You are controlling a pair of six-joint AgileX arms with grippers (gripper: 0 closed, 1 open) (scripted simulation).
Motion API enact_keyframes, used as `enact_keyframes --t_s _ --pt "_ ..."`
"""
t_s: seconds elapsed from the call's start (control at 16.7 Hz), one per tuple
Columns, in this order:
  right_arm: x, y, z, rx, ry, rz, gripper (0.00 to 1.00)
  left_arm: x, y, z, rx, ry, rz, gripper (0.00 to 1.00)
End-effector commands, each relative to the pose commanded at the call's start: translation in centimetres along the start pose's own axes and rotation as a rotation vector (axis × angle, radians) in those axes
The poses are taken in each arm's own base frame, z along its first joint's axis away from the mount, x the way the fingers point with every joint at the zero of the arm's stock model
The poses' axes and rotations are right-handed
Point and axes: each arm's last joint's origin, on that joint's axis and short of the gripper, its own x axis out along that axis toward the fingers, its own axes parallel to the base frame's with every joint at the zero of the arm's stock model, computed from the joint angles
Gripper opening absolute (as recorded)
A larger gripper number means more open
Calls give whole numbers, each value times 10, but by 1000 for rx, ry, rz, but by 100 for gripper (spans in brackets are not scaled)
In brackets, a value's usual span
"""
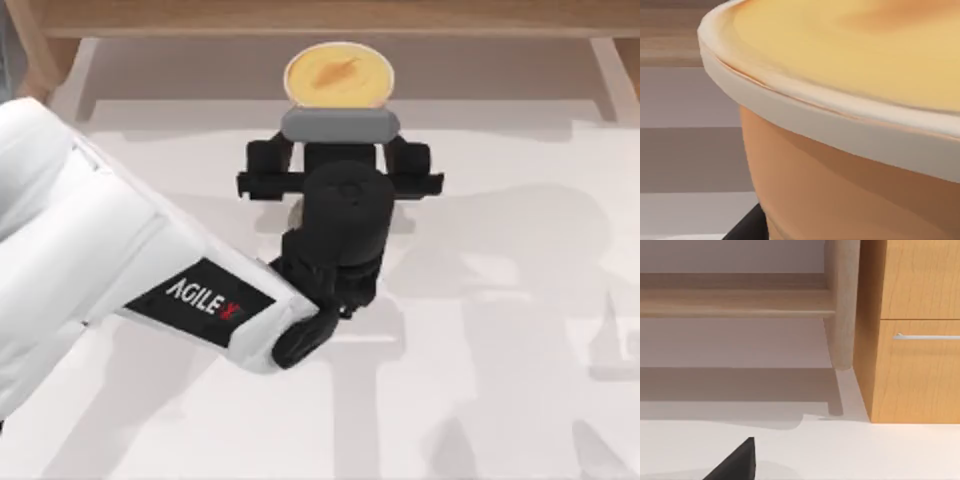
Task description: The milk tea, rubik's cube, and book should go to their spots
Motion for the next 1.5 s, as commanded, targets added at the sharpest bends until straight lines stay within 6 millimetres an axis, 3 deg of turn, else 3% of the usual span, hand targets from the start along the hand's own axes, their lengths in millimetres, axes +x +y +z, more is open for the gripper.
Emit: enact_keyframes --t_s 0.42,0.66,1.44,1.5 --pt "0 0 0 0 0 0 100 3 1 -26 -3 0 4 0" --pt "0 0 0 0 0 0 100 3 2 -29 0 3 4 0" --pt "0 0 0 0 0 0 100 3 2 -29 0 3 4 98" --pt "0 0 0 0 0 0 100 3 2 -29 0 3 4 100"
